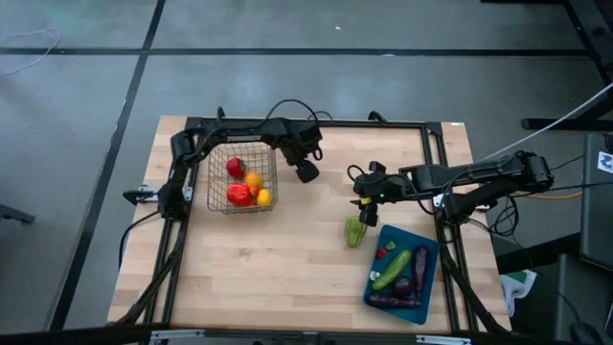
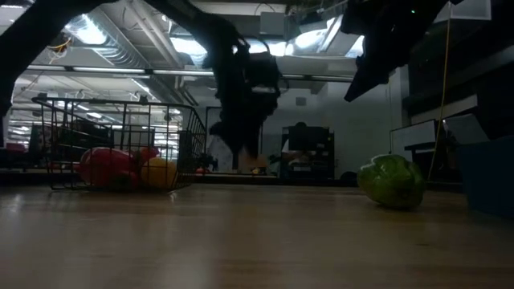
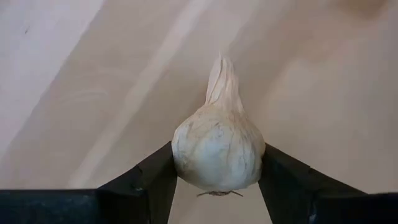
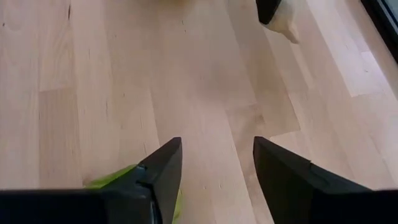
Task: Sort produce into baskets
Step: Put the white garlic into the blue bin
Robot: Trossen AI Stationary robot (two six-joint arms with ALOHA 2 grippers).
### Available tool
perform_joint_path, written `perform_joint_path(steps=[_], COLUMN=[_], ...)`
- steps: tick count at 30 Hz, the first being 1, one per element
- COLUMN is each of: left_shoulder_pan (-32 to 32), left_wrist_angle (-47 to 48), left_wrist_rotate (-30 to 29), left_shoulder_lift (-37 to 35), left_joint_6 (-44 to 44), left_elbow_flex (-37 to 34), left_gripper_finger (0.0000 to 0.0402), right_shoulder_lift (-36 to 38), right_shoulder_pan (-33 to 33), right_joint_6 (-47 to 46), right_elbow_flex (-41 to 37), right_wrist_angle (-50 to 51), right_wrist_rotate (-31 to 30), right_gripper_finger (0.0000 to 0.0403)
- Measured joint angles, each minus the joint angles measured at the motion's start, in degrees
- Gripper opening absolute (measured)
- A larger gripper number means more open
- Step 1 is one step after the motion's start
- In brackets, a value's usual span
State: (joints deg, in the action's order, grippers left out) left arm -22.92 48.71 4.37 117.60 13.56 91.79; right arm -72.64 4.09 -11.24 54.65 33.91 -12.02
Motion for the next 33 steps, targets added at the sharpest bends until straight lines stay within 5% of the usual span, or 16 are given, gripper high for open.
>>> perform_joint_path(steps=[17,27,33], left_shoulder_pan=[9.2,14.9,16.3], left_wrist_angle=[-2.3,-8.8,-12.4], left_wrist_rotate=[16.6,17.2,17.1], left_shoulder_lift=[-8.7,-8.6,-8.6], left_joint_6=[1.1,2.5,3.0], left_elbow_flex=[0.8,0.8,0.8], left_gripper_finger=[0.0199,0.0199,0.0199], right_shoulder_lift=[0.0,0.0,0.0], right_shoulder_pan=[0.0,0.0,0.0], right_joint_6=[15.3,17.8,17.6], right_elbow_flex=[0.0,0.0,0.0], right_wrist_angle=[-13.1,-14.4,-14.4], right_wrist_rotate=[-0.1,13.2,14.0], right_gripper_finger=[0.0268,0.0264,0.0264])
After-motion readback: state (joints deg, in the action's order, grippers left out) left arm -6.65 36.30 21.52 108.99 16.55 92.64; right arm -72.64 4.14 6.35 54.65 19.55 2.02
